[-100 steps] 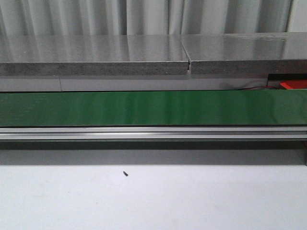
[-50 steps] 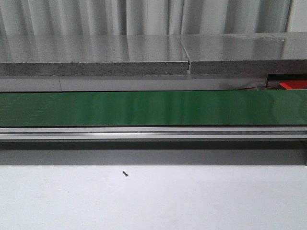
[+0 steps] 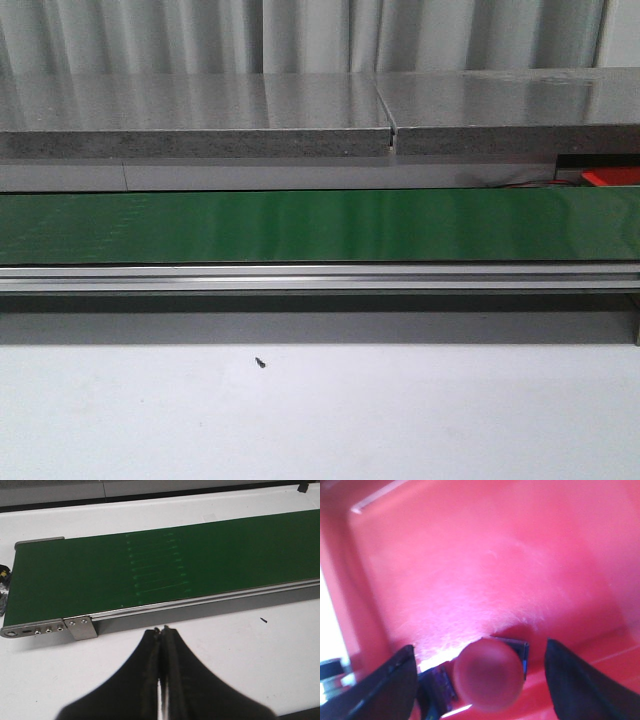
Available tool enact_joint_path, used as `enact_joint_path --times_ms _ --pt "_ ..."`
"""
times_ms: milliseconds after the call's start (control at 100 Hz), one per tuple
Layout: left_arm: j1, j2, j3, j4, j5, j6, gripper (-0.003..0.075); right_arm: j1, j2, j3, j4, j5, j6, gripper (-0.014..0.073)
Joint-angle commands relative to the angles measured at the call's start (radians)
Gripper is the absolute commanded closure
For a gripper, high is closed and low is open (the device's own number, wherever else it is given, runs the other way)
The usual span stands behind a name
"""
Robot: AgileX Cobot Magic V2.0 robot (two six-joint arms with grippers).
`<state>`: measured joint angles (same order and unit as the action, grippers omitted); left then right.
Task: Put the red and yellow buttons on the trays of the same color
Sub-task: 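Carry the red button into the red tray and open the right gripper, then raise the right gripper away from the trays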
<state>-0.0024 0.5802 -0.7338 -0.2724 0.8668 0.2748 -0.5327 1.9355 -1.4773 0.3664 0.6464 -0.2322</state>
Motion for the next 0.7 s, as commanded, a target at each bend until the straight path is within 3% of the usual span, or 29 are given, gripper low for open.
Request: enact_joint_path --times_ms 0,120,190,380,490,690 --pt "-0.008 0.002 -0.027 -0.026 -0.060 0.001 0.0739 -0.004 -0.117 0.023 0.008 -0.073 -0.033 0.0055" --pt "-0.008 0.002 -0.027 -0.026 -0.060 0.001 0.0739 0.009 -0.205 0.112 0.008 -0.146 -0.059 0.0067" --pt "-0.008 0.002 -0.027 -0.026 -0.060 0.001 0.0739 0.023 -0.254 0.160 0.008 -0.174 -0.063 0.0136" --pt "-0.008 0.002 -0.027 -0.026 -0.060 0.001 0.0739 0.100 -0.370 0.249 0.006 -0.204 -0.069 0.0494" --pt "-0.008 0.002 -0.027 -0.026 -0.060 0.001 0.0739 0.153 -0.426 0.283 0.003 -0.196 -0.081 0.0660" --pt "-0.008 0.002 -0.027 -0.026 -0.060 0.001 0.0739 0.245 -0.516 0.352 0.003 -0.195 -0.084 0.0662"
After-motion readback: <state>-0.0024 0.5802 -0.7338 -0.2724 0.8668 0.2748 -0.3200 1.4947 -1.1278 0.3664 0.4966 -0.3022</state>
